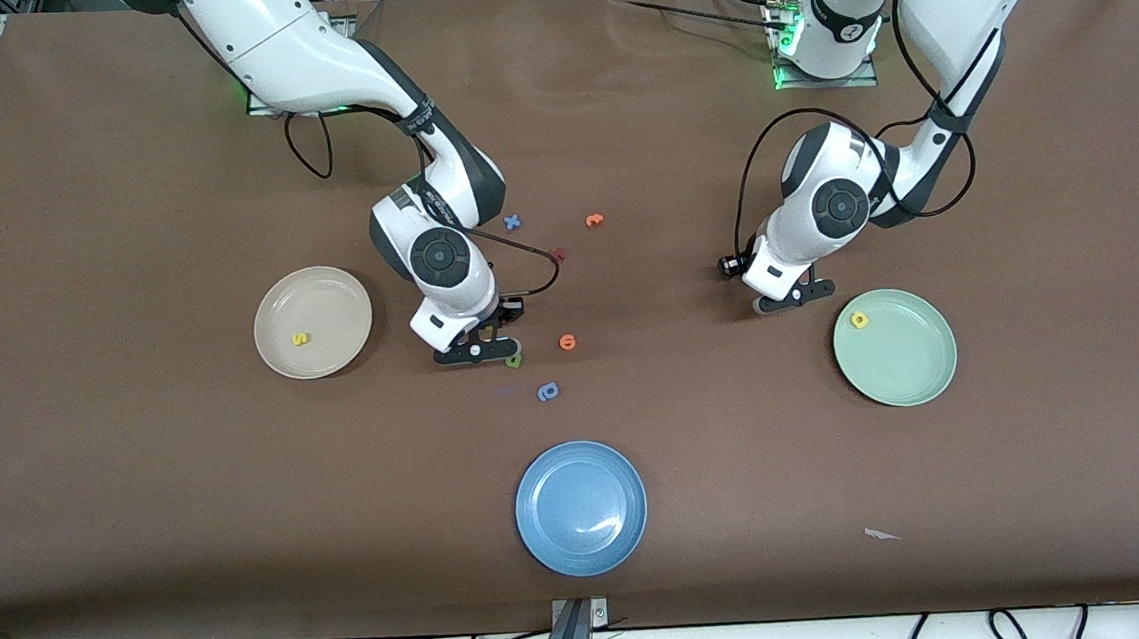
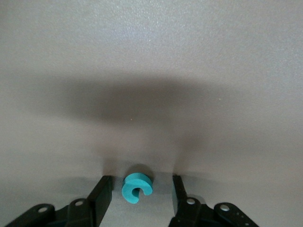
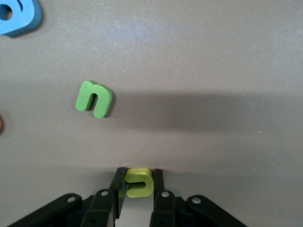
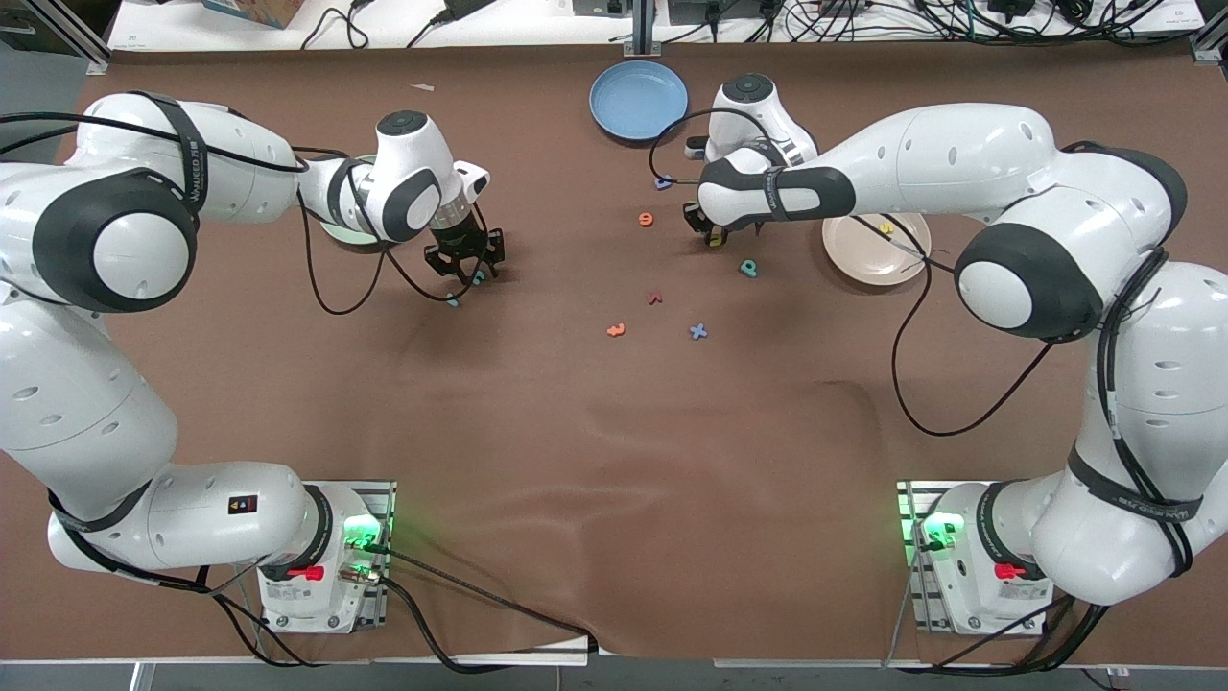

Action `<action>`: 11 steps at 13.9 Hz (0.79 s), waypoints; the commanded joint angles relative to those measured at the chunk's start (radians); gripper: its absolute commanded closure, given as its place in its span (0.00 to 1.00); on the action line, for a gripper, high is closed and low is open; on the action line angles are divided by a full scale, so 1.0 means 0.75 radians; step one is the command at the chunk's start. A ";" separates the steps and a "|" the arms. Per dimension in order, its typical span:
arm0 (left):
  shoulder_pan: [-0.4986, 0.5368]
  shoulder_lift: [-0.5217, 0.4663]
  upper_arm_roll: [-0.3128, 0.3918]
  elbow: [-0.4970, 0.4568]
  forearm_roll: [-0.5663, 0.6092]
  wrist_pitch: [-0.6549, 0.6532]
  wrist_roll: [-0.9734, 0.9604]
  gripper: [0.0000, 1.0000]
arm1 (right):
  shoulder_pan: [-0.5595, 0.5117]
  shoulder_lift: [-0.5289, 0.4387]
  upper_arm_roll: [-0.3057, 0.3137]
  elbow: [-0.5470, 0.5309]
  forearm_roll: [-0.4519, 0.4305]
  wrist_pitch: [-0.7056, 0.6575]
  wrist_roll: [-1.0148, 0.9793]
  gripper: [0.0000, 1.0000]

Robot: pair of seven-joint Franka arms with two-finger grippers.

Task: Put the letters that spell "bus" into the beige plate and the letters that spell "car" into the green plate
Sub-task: 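Pick the yellow u with the right gripper while the left gripper picks the c, then drop the u on the cream plate while the left gripper drops the c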

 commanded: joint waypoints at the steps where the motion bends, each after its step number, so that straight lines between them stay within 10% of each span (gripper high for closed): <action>1: -0.006 0.006 -0.001 -0.007 -0.012 0.012 -0.008 0.51 | 0.004 -0.002 -0.008 0.018 -0.035 -0.003 0.021 0.88; 11: -0.006 0.012 0.003 0.006 -0.010 0.012 -0.006 0.80 | -0.017 -0.319 -0.321 -0.098 -0.015 -0.388 -0.202 0.88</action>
